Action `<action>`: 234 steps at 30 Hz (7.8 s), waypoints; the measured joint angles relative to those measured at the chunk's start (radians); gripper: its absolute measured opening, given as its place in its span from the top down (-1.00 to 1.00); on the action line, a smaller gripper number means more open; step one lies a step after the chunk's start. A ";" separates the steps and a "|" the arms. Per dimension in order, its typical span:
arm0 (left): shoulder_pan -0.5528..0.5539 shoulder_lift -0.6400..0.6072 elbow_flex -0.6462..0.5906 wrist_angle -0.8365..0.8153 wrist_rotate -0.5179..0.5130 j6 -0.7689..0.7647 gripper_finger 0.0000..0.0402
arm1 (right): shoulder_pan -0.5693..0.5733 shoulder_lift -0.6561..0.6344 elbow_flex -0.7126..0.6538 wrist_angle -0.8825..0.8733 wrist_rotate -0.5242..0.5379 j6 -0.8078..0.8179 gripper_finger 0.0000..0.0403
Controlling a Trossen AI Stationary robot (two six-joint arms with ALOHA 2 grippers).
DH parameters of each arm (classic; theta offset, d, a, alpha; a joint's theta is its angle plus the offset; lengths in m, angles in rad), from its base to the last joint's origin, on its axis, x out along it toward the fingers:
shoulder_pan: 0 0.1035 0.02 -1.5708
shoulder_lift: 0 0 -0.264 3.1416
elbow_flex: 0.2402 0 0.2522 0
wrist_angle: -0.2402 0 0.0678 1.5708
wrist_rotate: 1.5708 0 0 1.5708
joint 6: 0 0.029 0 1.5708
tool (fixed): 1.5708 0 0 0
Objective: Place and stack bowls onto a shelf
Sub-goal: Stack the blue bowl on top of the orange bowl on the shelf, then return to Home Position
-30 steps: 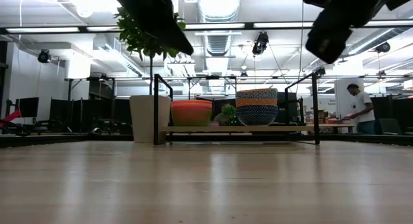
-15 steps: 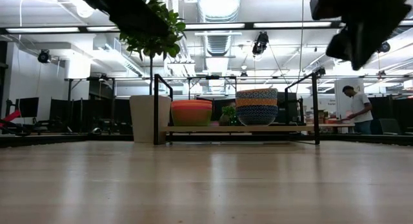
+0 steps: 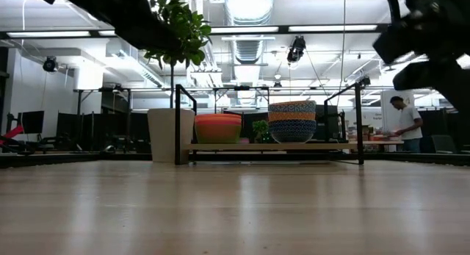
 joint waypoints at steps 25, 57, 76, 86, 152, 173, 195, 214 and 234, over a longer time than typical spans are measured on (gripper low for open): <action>0.000 0.001 -0.003 0.001 -0.007 0.012 0.37 | -0.185 0.057 0.156 -0.022 -0.157 -0.018 0.93; -0.001 -0.002 -0.004 -0.045 -0.087 0.019 0.37 | -1.131 0.330 0.890 -0.310 0.195 -0.259 0.94; -0.006 -0.006 -0.004 -0.101 -0.086 0.002 0.37 | -1.129 0.329 0.920 -0.316 0.213 -0.340 0.64; -0.068 -0.168 -0.136 -0.024 -0.085 0.019 0.37 | -0.984 -0.054 0.569 0.124 0.137 -0.499 0.66; -0.005 -1.085 -0.690 0.214 -0.143 -0.170 0.37 | -0.637 -1.403 -0.966 1.067 -0.288 -0.592 0.66; -0.005 -1.075 -0.684 0.203 -0.173 -0.217 0.37 | -0.638 -1.382 -0.966 1.062 -0.225 -0.480 0.66; -0.005 -1.075 -0.683 0.203 -0.173 -0.217 0.37 | -0.638 -1.382 -0.966 1.062 -0.224 -0.480 0.66; -0.005 -1.075 -0.683 0.203 -0.173 -0.217 0.37 | -0.637 -1.382 -0.966 1.062 -0.224 -0.480 0.66; -0.005 -1.075 -0.683 0.203 -0.173 -0.217 0.37 | -0.637 -1.382 -0.966 1.062 -0.224 -0.480 0.66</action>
